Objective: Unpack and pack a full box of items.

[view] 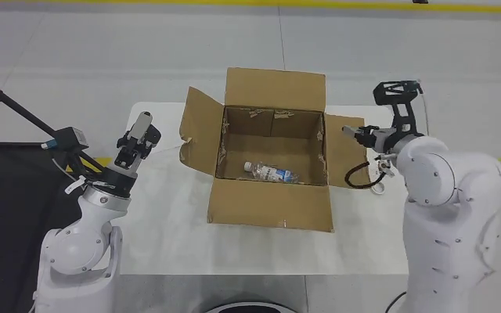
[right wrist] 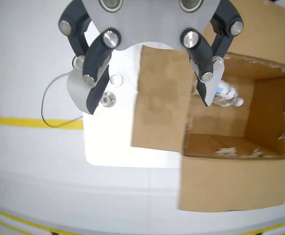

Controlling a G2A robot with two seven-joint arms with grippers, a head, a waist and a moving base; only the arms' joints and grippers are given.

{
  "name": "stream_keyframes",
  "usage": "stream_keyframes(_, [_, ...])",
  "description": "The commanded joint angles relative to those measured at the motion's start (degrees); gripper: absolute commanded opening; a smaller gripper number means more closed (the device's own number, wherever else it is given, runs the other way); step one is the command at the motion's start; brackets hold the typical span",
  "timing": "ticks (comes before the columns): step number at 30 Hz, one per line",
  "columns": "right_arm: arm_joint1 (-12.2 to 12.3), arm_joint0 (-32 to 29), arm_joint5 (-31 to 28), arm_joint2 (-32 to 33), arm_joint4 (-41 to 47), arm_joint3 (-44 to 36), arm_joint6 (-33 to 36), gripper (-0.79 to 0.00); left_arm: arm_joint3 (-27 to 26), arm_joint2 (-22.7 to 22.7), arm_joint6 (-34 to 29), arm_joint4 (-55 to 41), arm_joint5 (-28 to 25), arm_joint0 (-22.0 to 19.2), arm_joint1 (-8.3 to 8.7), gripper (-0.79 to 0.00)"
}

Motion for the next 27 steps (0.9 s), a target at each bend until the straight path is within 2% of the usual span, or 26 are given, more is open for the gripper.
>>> stream_keyframes(1, [-0.35,4.74,-3.69,-4.11,5.25,6.0,0.83,0.0,0.0,0.0,0.0,0.0,0.0,0.0,0.0,0.0])
stream_keyframes(7, [-2.58,18.29,-13.4,-18.34,15.67,28.22,3.91,0.0,0.0,0.0,0.0,0.0,0.0,0.0,0.0,0.0])
stream_keyframes(10, [-3.82,22.42,-18.32,-23.77,20.12,36.72,4.04,0.0,0.0,0.0,0.0,0.0,0.0,0.0,0.0,0.0])
stream_keyframes(14, [-5.44,26.17,-21.19,-30.84,23.36,45.51,2.39,0.0,0.0,0.0,0.0,0.0,0.0,0.0,0.0,0.0])
stream_keyframes(19, [-6.79,27.7,-22.4,-36.03,24.74,50.38,0.85,0.0,0.0,0.0,0.0,0.0,0.0,0.0,0.0,0.0])
stream_keyframes(27, [-9.51,28.16,-20.52,-42.9,24.92,56.94,-1.42,0.0,0.0,0.0,0.0,0.0,0.0,0.0,0.0,0.0])
